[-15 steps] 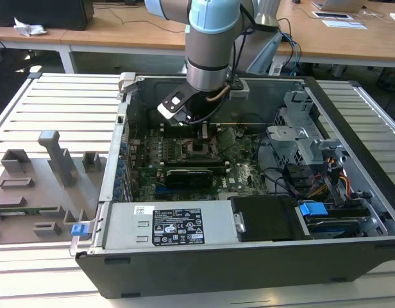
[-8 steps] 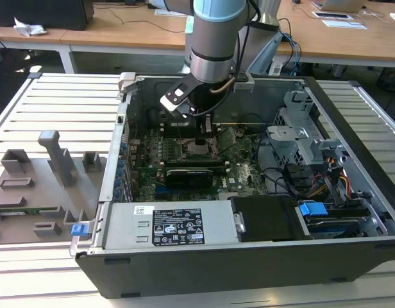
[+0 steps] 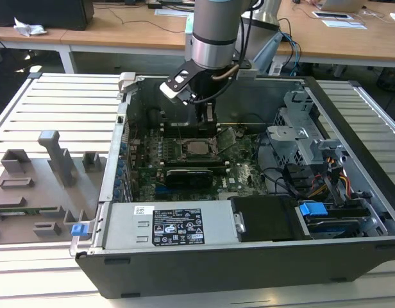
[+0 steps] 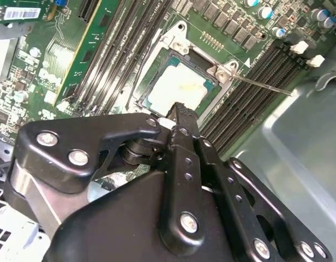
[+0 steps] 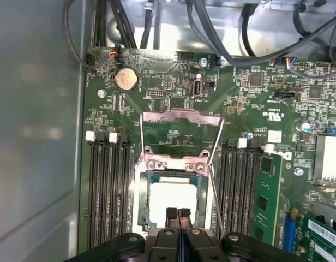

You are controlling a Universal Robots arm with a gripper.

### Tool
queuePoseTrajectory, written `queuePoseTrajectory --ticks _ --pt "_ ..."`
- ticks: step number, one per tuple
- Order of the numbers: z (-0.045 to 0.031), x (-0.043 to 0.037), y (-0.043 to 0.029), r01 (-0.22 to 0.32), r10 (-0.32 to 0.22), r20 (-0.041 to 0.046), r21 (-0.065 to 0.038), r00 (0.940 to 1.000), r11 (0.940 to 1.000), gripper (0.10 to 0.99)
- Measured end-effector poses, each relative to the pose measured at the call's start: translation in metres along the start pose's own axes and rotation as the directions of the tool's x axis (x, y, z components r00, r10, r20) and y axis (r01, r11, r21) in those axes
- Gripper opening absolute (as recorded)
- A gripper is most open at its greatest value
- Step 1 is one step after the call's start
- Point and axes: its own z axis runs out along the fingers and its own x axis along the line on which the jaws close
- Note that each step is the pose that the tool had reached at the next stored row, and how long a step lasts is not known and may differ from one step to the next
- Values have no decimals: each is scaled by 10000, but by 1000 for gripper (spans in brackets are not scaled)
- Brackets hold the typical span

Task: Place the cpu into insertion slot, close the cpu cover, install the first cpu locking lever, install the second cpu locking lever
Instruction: 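Place the cpu into insertion slot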

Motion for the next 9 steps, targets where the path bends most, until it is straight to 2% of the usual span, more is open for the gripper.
queuePoseTrajectory --ticks 4,9 --pt "-68 0 -1 0 0 0 0 10000 10000 106" --pt "-229 0 -5 -1 1 0 0 10000 10000 106"
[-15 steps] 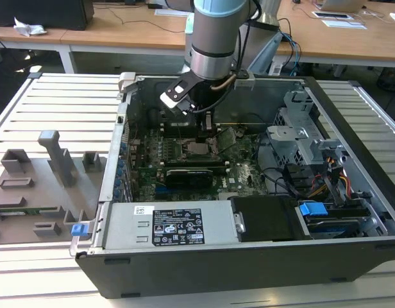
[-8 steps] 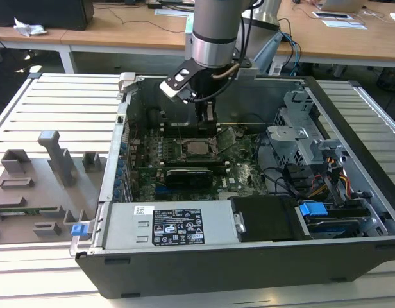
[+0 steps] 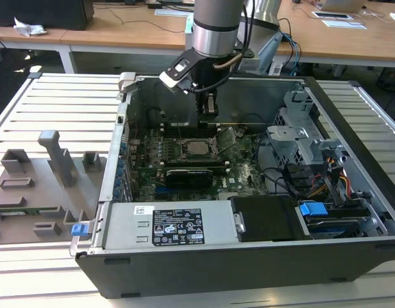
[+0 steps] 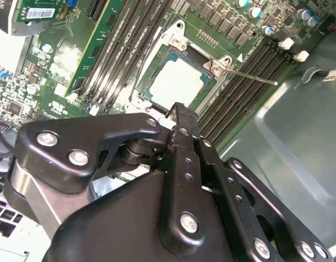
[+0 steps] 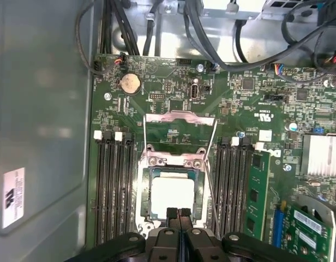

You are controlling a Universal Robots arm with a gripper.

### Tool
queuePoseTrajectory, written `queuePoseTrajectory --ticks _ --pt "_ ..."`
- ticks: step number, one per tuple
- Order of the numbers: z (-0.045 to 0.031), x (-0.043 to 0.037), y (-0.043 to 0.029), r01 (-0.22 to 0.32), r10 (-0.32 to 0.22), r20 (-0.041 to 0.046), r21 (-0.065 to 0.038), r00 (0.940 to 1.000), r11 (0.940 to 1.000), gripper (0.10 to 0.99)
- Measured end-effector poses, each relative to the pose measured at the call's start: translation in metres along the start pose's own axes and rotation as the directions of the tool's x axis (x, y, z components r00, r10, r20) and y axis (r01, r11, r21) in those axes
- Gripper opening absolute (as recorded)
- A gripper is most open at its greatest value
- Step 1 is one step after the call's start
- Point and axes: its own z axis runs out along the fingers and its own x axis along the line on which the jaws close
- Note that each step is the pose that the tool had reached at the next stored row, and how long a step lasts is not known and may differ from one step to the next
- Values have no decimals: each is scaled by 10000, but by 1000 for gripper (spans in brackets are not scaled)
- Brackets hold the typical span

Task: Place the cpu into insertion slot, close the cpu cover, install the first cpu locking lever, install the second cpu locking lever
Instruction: 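Place the cpu into insertion slot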

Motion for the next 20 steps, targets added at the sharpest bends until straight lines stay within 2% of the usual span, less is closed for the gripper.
queuePoseTrajectory --ticks 5,6,7,9,20 --pt "-132 0 -3 1 -1 0 0 10000 10000 106" --pt "-173 0 -4 0 0 0 0 10000 10000 106" --pt "-248 0 -5 0 0 0 0 10000 10000 106" --pt "-324 0 -7 0 0 0 1 10000 10000 106" --pt "-334 0 -7 0 0 -1 0 10000 10000 106"
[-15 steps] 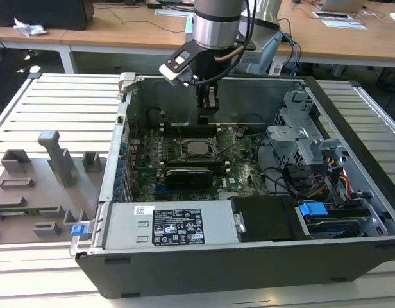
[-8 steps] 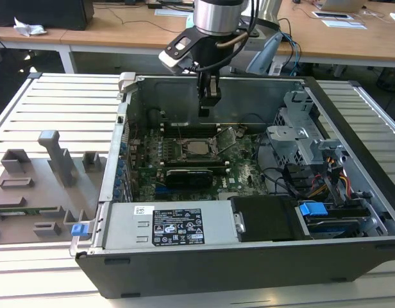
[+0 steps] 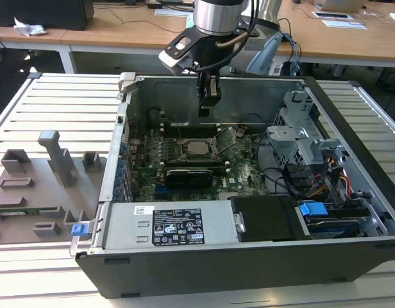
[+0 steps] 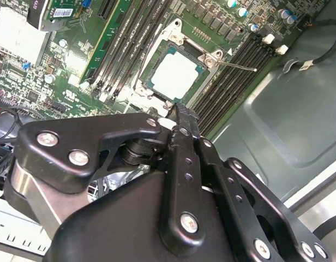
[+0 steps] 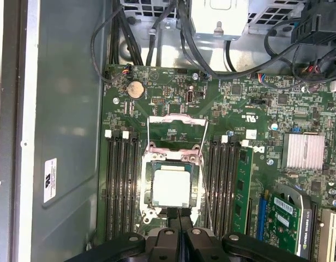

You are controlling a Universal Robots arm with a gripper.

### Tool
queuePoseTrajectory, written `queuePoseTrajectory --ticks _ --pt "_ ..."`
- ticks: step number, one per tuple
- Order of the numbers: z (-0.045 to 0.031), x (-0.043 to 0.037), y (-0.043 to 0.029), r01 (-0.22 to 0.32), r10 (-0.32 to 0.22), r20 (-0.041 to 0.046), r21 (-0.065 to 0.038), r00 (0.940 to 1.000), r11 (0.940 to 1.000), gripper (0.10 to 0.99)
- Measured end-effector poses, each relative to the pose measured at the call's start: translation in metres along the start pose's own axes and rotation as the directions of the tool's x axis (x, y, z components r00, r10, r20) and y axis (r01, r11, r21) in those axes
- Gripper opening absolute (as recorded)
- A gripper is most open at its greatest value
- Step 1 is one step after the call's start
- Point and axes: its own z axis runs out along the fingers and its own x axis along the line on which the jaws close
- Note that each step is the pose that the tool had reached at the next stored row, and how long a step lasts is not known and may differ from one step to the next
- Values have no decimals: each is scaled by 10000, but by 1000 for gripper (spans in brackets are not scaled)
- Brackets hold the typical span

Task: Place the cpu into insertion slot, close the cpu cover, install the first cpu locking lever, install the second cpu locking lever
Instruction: 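Place the cpu into insertion slot, then close the cpu cover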

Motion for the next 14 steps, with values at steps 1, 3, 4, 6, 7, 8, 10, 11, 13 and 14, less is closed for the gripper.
queuePoseTrajectory --ticks 1,3,4,6,7,8,10,11,13,14 --pt "-1 0 0 0 0 1 0 10000 10000 106" --pt "-1 0 0 0 0 0 0 10000 10000 106" --pt "-1 0 1 1 -1 0 0 10000 10000 106" --pt "-3 -2 33 -1 1 5 1 10000 10000 106" --pt "-3 -1 79 -1 1 10 1 10000 10000 106" --pt "-5 -1 134 -1 1 14 7 10000 10000 106" --pt "-7 -4 213 1 -1 16 13 10000 10000 106" --pt "-7 -5 262 -1 1 15 17 10000 10000 106" --pt "-9 -7 330 0 0 15 26 10000 10000 106" --pt "-10 -8 358 -1 1 16 30 10000 10000 106"
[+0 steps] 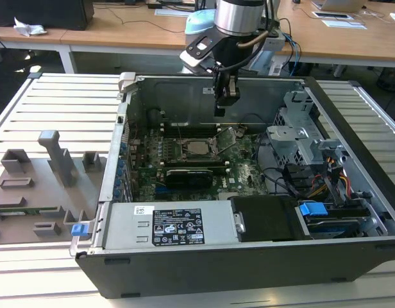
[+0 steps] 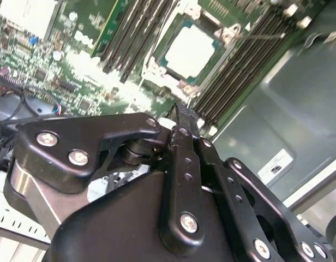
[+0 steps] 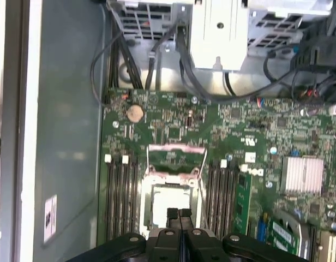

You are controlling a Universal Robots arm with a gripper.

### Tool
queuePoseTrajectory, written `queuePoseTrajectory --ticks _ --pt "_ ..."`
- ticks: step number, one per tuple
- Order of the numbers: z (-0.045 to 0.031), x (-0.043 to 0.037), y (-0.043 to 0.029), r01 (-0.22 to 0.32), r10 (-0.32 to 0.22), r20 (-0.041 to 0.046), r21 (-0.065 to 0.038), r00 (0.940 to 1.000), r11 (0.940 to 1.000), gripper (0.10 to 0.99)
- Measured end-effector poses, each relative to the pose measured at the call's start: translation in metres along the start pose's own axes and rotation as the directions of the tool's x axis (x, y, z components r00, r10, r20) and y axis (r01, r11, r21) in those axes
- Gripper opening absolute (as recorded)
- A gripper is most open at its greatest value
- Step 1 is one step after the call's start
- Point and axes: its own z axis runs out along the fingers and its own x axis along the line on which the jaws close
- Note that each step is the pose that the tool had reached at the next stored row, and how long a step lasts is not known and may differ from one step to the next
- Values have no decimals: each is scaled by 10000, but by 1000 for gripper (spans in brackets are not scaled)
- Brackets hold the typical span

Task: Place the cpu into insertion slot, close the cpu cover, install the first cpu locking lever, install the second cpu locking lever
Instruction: 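Close the cpu cover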

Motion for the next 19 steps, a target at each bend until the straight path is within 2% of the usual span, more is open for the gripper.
queuePoseTrajectory --ticks 1,3,7,12,15,19 --pt "-1 -1 43 3 -3 0 6 10000 10000 106" --pt "-1 -2 84 0 0 -2 10 10000 10000 106" --pt "-7 -3 289 1 -1 -3 29 10000 10000 106" --pt "-11 -4 457 1 -1 -2 48 10000 10000 106" --pt "-12 -6 526 2 -2 7 55 10000 10000 106" --pt "-13 -7 581 1 -1 21 68 10000 10000 106"
